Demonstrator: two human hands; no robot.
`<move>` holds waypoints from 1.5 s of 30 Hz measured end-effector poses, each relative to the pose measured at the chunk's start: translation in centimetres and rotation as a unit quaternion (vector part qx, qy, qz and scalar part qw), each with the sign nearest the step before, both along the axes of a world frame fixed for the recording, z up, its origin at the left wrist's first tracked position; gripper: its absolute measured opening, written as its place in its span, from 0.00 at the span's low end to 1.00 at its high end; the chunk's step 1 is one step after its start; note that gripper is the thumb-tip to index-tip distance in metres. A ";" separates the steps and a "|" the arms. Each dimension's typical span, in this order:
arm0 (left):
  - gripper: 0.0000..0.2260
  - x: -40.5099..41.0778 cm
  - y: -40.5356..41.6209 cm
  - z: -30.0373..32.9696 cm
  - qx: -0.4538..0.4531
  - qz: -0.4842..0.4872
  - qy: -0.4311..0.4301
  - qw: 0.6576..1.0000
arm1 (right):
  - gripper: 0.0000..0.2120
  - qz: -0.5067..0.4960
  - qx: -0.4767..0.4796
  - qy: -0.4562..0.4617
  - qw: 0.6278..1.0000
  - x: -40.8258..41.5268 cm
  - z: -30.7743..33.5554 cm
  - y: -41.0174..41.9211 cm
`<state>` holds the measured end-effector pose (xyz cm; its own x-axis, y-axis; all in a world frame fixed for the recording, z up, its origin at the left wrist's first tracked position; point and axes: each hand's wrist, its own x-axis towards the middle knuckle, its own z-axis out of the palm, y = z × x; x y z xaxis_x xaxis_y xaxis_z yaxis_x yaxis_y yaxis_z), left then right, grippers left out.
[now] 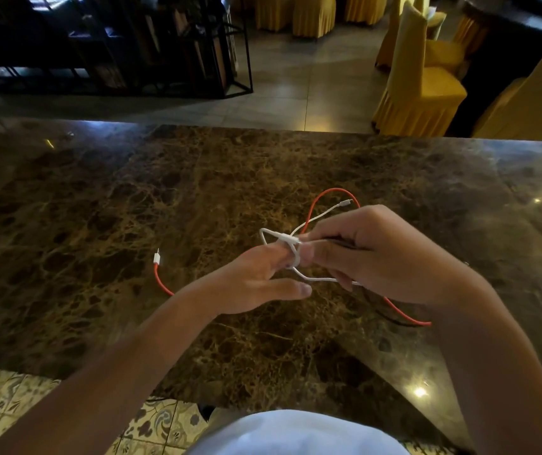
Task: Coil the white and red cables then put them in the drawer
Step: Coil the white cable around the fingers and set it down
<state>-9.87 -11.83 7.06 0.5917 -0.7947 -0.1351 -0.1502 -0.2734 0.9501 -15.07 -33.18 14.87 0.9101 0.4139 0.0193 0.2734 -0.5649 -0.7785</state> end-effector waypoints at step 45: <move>0.16 0.3 -2.4 0.1 0.052 0.089 -0.212 0.972 | 0.10 -0.057 -0.232 0.063 0.969 5.7 0.2 1.5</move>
